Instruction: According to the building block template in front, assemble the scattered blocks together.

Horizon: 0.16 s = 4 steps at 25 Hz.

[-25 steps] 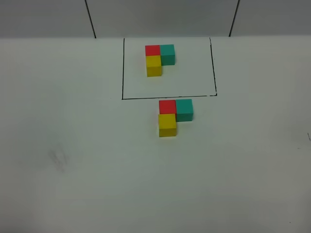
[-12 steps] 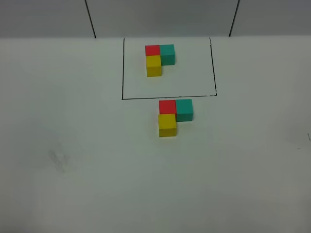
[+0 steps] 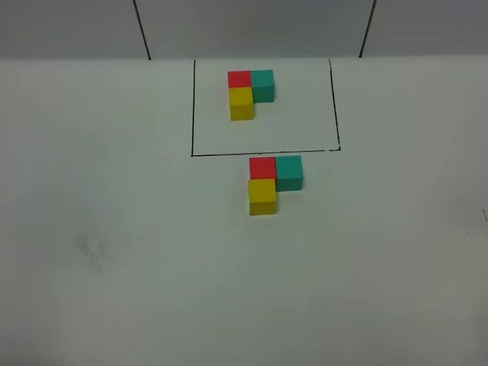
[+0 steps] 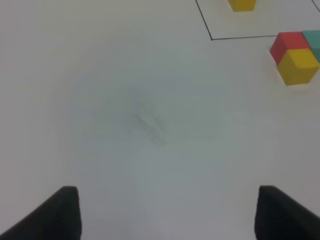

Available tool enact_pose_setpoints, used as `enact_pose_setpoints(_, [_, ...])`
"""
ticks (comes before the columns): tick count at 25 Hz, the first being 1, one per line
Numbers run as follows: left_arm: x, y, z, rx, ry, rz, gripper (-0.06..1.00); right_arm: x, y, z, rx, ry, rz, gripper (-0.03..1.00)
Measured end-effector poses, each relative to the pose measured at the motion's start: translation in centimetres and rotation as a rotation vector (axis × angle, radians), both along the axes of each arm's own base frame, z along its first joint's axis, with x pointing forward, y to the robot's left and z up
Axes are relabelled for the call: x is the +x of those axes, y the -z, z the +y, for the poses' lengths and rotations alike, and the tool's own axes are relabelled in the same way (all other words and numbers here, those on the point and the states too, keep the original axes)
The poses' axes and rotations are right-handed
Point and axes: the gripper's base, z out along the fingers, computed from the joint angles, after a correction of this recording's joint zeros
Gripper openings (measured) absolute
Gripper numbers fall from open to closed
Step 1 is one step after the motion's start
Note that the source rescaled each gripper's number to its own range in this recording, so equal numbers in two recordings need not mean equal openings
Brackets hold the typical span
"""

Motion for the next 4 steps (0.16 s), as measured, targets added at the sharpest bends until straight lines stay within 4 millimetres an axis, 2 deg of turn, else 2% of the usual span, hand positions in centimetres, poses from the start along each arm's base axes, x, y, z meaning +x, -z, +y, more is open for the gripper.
enact_pose_setpoints(4, [0.00,0.00,0.00,0.000,0.000,0.000,0.68,0.00,0.00,0.00,0.000,0.000,0.000,0.71])
